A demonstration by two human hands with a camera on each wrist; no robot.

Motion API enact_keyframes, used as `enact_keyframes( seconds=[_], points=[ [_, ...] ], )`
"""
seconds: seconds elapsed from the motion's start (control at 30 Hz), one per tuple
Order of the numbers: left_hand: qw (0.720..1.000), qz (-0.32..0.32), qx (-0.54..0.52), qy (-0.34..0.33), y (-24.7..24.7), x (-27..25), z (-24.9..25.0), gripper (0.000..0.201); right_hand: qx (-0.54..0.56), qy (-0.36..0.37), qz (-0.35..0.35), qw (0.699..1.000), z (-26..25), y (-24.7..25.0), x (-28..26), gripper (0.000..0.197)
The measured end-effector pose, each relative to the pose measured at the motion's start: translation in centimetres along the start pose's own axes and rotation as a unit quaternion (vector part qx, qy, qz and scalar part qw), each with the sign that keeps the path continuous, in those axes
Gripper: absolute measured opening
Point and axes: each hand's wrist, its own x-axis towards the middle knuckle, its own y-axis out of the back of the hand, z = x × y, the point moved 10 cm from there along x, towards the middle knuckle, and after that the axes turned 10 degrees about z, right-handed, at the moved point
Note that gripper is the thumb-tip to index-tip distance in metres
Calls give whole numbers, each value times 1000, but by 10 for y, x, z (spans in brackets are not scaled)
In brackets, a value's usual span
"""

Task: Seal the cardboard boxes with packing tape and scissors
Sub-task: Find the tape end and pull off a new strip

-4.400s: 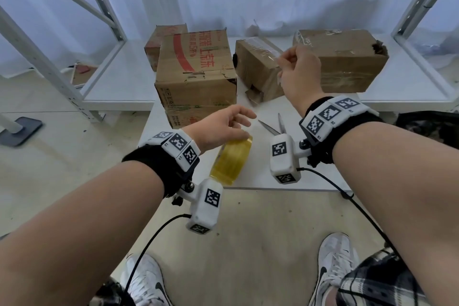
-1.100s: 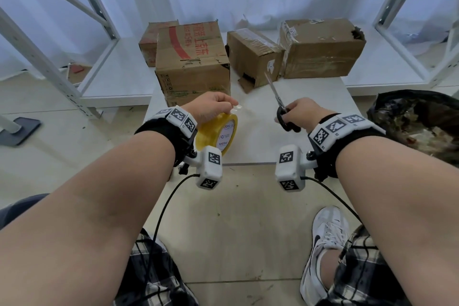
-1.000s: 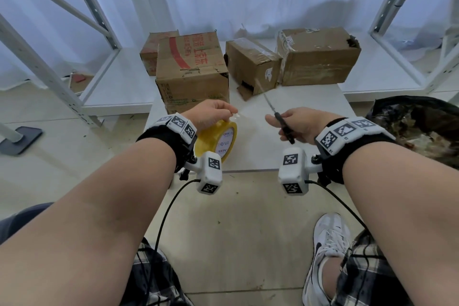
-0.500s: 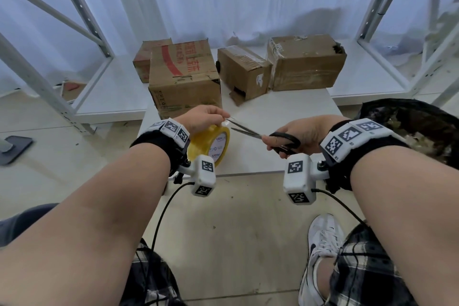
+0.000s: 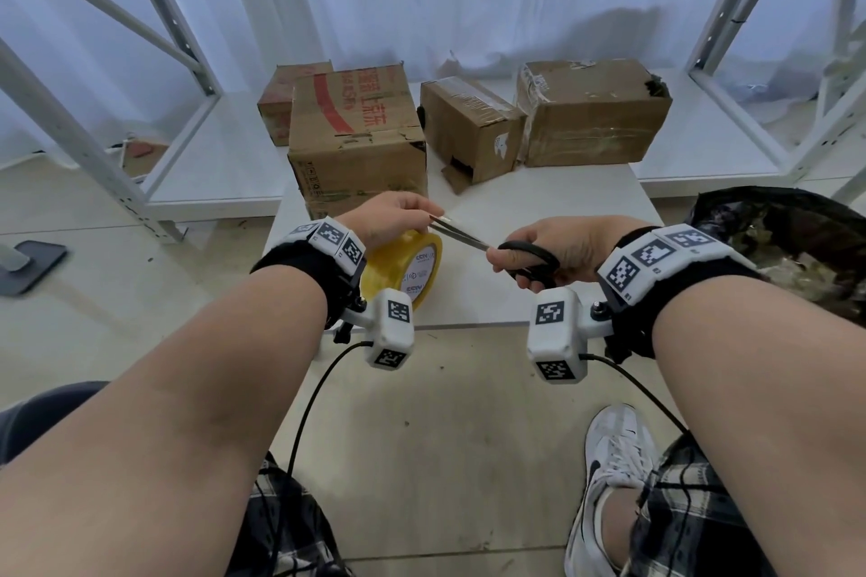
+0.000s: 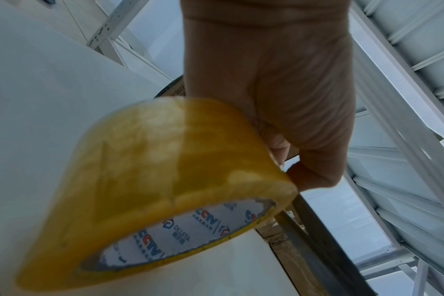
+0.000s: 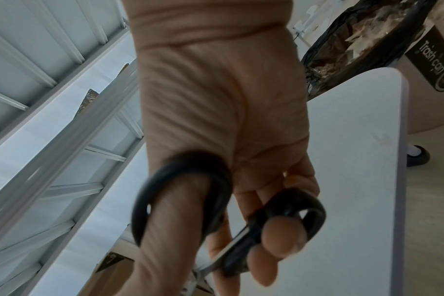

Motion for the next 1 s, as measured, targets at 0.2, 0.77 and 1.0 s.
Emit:
enact_keyframes(
  seconds=[0.2, 0.77, 1.0],
  points=[
    [1000, -7, -15, 7, -2, 2, -2, 26, 16, 10, 7, 1000, -2, -1, 0, 47],
    [1000, -12, -14, 10, -4, 0, 3, 27, -1, 39, 9, 999, -11, 4, -5, 24],
    [1000, -20, -20, 12, -5, -2, 4, 29, 12, 19, 5, 1000, -7, 1, -2, 47]
  ],
)
